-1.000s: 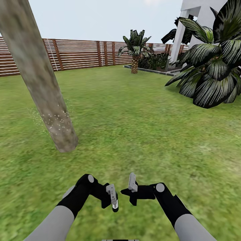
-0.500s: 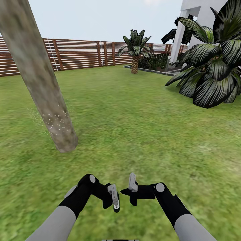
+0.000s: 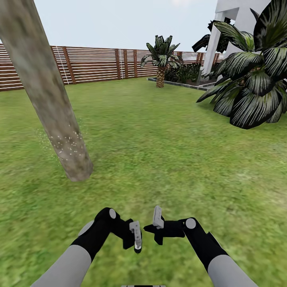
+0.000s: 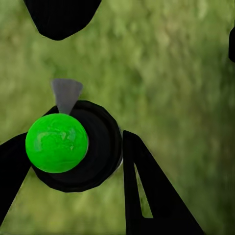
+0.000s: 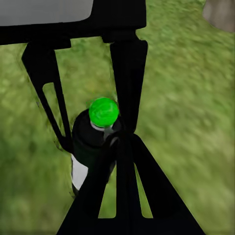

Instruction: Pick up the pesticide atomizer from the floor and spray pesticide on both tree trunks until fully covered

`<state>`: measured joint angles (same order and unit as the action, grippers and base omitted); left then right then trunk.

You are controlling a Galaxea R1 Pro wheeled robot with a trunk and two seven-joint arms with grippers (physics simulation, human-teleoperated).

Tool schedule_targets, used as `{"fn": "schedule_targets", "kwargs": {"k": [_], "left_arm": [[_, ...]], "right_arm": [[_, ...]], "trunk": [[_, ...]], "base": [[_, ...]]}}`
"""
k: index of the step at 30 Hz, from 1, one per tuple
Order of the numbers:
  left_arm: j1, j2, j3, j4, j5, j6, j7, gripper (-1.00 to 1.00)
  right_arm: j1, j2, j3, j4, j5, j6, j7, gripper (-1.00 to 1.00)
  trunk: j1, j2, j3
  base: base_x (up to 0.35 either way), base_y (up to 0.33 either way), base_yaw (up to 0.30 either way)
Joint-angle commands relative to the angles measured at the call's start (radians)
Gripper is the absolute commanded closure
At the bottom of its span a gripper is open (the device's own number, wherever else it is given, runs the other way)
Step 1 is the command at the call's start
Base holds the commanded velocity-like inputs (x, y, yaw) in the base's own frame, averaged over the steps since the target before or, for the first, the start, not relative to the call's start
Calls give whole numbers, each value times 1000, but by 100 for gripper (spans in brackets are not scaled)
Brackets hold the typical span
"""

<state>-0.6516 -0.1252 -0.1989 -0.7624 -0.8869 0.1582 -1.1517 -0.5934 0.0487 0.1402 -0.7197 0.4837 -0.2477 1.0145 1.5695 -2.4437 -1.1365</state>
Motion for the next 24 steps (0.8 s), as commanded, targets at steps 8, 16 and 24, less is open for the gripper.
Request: {"fn": "schedule_targets", "kwargs": {"k": [8, 16, 24], "left_arm": [[0, -4, 2, -1, 6, 9, 30, 100], [1, -18, 3, 0, 6, 7, 29, 100], [0, -19, 1, 0, 10, 7, 29, 100]], "right_arm": [[0, 0, -1, 0, 9, -5, 1, 100], [0, 0, -1, 0, 9, -5, 1, 100], [0, 0, -1, 0, 9, -5, 1, 100]], "trunk": [[0, 0, -1], [0, 0, -1], [0, 0, -1]], "base": [[0, 0, 0], [0, 0, 0], [0, 0, 0]]}}
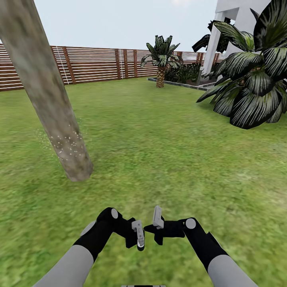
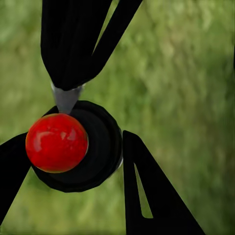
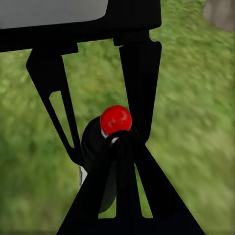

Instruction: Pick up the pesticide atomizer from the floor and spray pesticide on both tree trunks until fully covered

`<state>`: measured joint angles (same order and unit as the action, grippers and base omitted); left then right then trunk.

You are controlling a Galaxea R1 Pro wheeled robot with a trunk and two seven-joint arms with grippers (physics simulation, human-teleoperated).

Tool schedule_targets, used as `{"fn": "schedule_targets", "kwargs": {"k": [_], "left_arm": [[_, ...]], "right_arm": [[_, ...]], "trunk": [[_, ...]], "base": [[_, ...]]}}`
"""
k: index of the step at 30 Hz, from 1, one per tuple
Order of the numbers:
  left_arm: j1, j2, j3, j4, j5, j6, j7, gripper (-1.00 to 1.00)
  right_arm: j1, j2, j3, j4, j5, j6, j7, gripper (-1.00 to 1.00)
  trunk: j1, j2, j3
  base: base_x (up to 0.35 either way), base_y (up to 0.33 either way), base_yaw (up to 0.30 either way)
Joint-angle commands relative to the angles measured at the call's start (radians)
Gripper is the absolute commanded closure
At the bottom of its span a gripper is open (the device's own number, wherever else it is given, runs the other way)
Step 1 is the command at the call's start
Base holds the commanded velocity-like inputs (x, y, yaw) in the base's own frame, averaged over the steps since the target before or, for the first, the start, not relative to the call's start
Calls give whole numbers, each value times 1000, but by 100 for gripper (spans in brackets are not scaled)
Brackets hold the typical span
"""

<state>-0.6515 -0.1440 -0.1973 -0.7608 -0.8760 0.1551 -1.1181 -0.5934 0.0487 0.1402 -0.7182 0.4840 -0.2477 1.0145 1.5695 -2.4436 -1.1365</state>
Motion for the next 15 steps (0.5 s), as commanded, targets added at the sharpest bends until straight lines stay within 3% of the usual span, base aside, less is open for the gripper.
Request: {"fn": "schedule_targets", "kwargs": {"k": [1, 9, 11, 15], "left_arm": [[0, 0, 0, -2, -1, 11, -5, 100], [0, 13, 2, 56, -4, 2, -5, 100], [0, 42, 6, 71, -7, -1, -5, 100], [0, 127, 8, 76, -6, -5, -5, 100]], "right_arm": [[0, 0, -2, -1, 8, -5, 1, 100], [0, 0, -1, -1, 8, -5, 1, 100], [0, 0, -1, -1, 8, -5, 1, 100], [0, 0, -1, 0, 8, -5, 1, 100]], "trunk": [[0, 0, -1], [0, 0, -1], [0, 0, -1], [0, 0, -1]], "base": [[0, 0, 0], [0, 0, 0], [0, 0, 0], [0, 0, 0]]}}
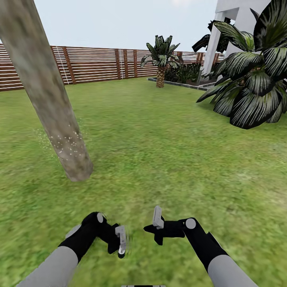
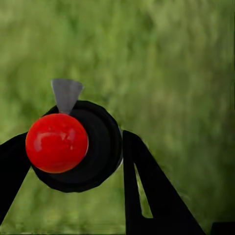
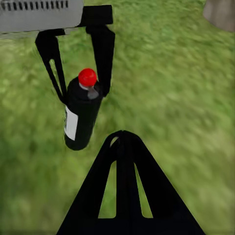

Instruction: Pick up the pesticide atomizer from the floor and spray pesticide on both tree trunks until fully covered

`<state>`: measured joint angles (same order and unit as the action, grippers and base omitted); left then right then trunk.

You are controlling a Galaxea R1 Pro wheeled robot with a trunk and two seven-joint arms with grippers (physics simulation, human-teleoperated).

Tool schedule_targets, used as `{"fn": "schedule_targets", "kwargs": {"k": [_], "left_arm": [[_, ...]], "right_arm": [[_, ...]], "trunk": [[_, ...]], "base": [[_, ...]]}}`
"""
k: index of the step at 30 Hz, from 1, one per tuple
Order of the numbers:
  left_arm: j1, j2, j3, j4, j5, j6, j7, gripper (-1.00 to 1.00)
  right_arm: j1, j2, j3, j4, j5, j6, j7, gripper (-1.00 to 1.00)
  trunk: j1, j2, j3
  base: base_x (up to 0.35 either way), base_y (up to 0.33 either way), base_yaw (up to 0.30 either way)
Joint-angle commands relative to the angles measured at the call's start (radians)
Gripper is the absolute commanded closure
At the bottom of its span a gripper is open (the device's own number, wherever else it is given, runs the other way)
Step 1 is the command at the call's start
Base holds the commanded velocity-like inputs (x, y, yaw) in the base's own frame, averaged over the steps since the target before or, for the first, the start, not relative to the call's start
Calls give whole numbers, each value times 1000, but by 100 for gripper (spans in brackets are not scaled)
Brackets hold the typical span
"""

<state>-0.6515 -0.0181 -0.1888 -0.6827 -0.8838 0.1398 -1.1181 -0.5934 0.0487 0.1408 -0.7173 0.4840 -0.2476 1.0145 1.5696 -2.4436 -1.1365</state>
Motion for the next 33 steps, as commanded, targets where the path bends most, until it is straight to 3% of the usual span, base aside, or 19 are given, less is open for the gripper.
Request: {"fn": "schedule_targets", "kwargs": {"k": [1, 3, 4, 5, 6, 9, 13, 15, 17, 19, 20, 23, 24, 25, 26, 27, 29, 31, 33], "left_arm": [[1, 29, 0, -1, 3, 2, -4, 100], [6, 109, 6, 4, 8, -41, -4, 100], [8, 136, 19, 11, 14, -52, -4, 100], [9, 186, 59, 30, 28, -65, -4, 100], [10, 225, 106, 41, 35, -80, -5, 100], [13, 268, 205, 50, 39, -135, -4, 100], [14, 275, 268, 53, 41, -144, 37, 100], [14, 270, 313, 60, 42, -142, 96, 100], [15, 264, 427, 110, 69, -142, 224, 100], [16, 263, 558, 175, 124, -146, 374, 100], [17, 263, 596, 197, 138, -148, 426, 100], [61, 263, 737, 255, 175, -188, 663, 100], [83, 262, 789, 263, 205, -233, 736, 100], [110, 260, 848, 292, 253, -301, 818, 100], [125, 259, 872, 330, 279, -338, 868, 100], [137, 259, 891, 399, 300, -368, 937, 100], [161, 259, 899, 487, 308, -390, 984, 100], [182, 257, 900, 543, 311, -437, 997, 100], [223, 241, 901, 591, 309, -481, 1002, 100]], "right_arm": [[0, 0, -1, -1, 8, -5, 1, 100], [0, -1, -1, 0, 8, -5, 1, 100], [0, -1, -1, 1, 8, -5, 1, 100], [0, -2, -1, 1, 8, -5, 1, 100], [0, -3, -2, 3, 8, -5, 1, -100], [0, -5, -3, 6, 9, -5, 1, -100], [0, -17, -8, 12, 9, -8, -5, -100], [2, -52, -9, 46, 8, -11, -23, -100], [3, -117, -15, 137, 4, -14, -143, -100], [5, -162, -75, 249, 2, -15, -300, -100], [6, -169, -109, 290, 2, -18, -345, -100], [9, -183, -279, 432, 3, -86, -521, -100], [18, -182, -315, 450, 3, -124, -588, -100], [51, -179, -340, 467, 3, -164, -714, -100], [81, -174, -348, 480, 1, -196, -835, -100], [124, -161, -354, 508, -1, -283, -1062, -100], [161, -129, -356, 568, 1, -415, -1299, -100], [172, -103, -355, 611, 6, -498, -1408, -100], [177, -68, -354, 656, 8, -526, -1440, -100]], "trunk": [[0, 0, -1], [0, 0, -1], [0, 0, -1], [0, 0, -1], [0, 0, -1], [0, 0, -1], [0, 0, -1], [0, 0, -1], [0, 0, -1], [0, 0, -1], [0, 0, -1], [0, 0, -1], [0, 0, -1], [0, 0, -1], [0, 0, -1], [0, 0, -1], [0, 0, -1], [0, 0, -1], [0, 0, -1]], "base": [[0, 0, 0], [0, 0, 0], [0, 0, 0], [0, 0, 0], [0, 0, 0], [0, 0, 0], [0, 0, 0], [0, 0, 0], [0, 0, 0], [0, 0, 0], [0, 0, 0], [0, 0, 0], [0, 0, 0], [0, 0, 0], [0, 0, 0], [0, 0, 0], [0, 0, 0], [0, 0, 0], [0, 0, 0]]}}
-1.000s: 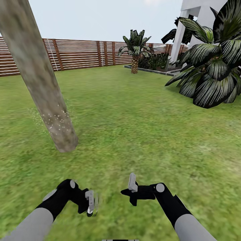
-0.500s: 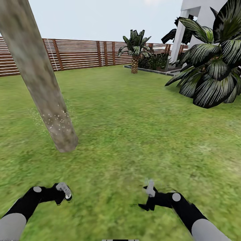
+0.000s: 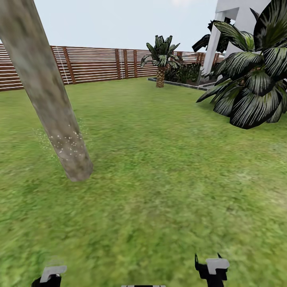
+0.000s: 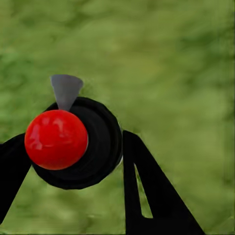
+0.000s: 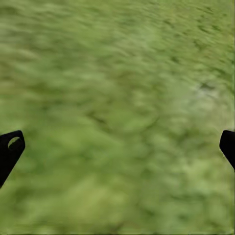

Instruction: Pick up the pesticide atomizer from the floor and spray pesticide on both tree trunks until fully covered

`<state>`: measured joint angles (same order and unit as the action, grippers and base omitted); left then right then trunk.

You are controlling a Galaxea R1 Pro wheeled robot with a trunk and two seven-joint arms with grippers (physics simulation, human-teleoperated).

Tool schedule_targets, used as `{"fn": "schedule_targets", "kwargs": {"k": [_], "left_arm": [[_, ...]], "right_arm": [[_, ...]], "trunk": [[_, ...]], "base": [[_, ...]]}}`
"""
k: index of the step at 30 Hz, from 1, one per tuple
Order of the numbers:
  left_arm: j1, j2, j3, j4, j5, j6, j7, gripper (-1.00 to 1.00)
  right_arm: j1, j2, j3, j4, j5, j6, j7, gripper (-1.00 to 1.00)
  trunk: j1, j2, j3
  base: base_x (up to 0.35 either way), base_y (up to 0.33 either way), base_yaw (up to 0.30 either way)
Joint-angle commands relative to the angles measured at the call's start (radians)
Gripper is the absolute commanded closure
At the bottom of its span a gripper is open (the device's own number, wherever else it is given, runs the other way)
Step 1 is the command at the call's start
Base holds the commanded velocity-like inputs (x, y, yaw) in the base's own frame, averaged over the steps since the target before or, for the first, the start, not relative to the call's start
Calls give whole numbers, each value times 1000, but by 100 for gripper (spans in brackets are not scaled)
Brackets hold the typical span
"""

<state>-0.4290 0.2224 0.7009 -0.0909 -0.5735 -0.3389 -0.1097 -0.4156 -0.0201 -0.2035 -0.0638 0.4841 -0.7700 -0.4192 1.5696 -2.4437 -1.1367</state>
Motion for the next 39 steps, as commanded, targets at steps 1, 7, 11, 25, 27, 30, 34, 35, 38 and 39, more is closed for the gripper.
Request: {"fn": "schedule_targets", "kwargs": {"k": [1, 7, 11, 25, 27, 30, 34, 35, 38, 39], "left_arm": [[7, -2, 10, 3, -1, -5, -6, 100], [18, -33, 12, 8, 1, -13, -5, 100], [17, -48, 14, -22, 0, -14, -6, 100], [21, -49, 5, -21, -9, -14, -8, 100], [21, -49, 6, -21, -8, -14, -8, 100], [21, -49, 6, -17, -3, -14, -8, 100], [21, -49, 5, -14, -2, -14, -8, 100], [21, -49, 6, -13, -2, -15, -8, 100], [21, -49, 5, -12, -2, -15, -8, 100], [21, -49, 6, -12, -2, -15, -8, 100]], "right_arm": [[-1, 4, -10, 5, 8, -5, -8, -100], [0, 39, -11, 33, 7, -8, -13, -100], [0, 25, -15, 30, -2, -8, -16, -100], [0, -118, -126, 25, -105, -8, 268, -100], [0, -110, -128, 26, -108, -8, 283, -100], [0, -103, -127, 30, -111, -8, 287, -100], [0, -77, -126, 32, -111, -8, 287, -100], [0, -76, -126, 32, -111, -8, 287, -100], [0, -75, -126, 33, -111, -8, 287, -100], [0, -74, -126, 33, -111, -8, 288, -100]], "trunk": [[0, 0, -1], [0, 0, -1], [0, 0, -1], [0, 0, -1], [0, 0, -1], [0, 0, -1], [0, 0, -1], [0, 0, -1], [0, 0, -1], [0, 0, -1]], "base": [[0, 0, 0], [0, 0, 0], [0, 0, -144], [0, 0, -300], [0, 0, -300], [0, 0, -300], [-253, 70, -300], [-290, 178, -300], [-279, 209, -300], [-258, 219, -300]]}}
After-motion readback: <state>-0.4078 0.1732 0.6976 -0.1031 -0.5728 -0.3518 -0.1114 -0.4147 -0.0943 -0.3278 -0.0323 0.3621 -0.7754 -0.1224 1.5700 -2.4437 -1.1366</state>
